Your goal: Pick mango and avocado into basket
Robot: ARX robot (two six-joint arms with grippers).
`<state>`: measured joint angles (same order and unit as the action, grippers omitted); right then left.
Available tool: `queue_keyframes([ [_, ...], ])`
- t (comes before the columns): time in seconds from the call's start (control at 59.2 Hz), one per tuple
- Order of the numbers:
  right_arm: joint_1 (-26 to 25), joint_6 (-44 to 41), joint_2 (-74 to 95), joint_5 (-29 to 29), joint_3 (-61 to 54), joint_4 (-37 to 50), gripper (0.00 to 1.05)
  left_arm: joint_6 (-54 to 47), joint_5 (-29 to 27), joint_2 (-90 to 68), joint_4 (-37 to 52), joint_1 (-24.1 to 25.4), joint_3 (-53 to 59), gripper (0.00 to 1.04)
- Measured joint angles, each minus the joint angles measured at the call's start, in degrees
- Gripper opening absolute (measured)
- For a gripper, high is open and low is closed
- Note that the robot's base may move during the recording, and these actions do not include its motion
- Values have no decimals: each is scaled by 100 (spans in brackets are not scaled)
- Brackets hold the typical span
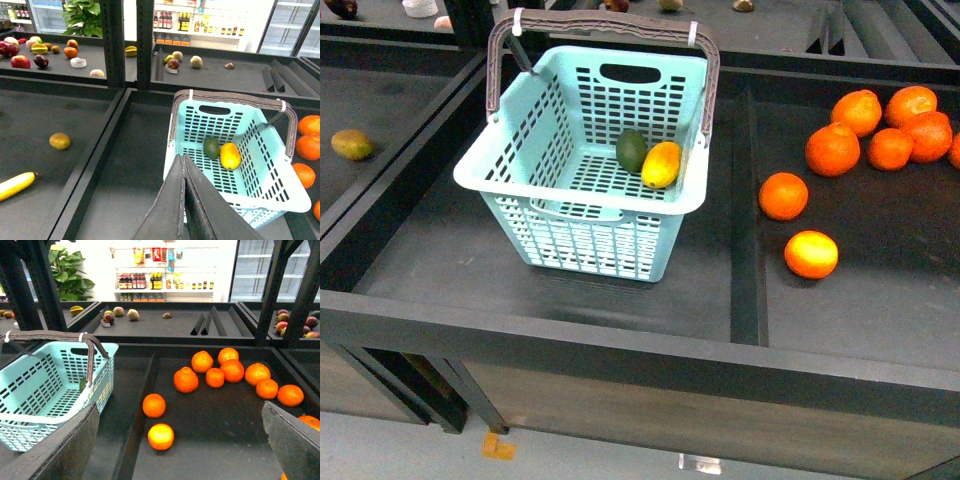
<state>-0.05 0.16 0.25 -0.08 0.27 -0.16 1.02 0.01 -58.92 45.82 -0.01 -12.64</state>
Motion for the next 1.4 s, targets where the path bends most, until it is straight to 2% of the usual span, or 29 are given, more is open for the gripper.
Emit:
queue_keyframes([
  [0.473,0,0,0,0,0,0,97,-26,2,1952,-1010,0,940,2],
  [0.541,0,0,0,0,0,0,97,-39,0,2070,-855,0,1156,2],
  [0.913,0,0,0,0,0,0,97,-57,2,3768,-2444,0,1161,2],
  [1.403,0,0,0,0,0,0,97,-57,0,4857,-3523,0,1161,2],
])
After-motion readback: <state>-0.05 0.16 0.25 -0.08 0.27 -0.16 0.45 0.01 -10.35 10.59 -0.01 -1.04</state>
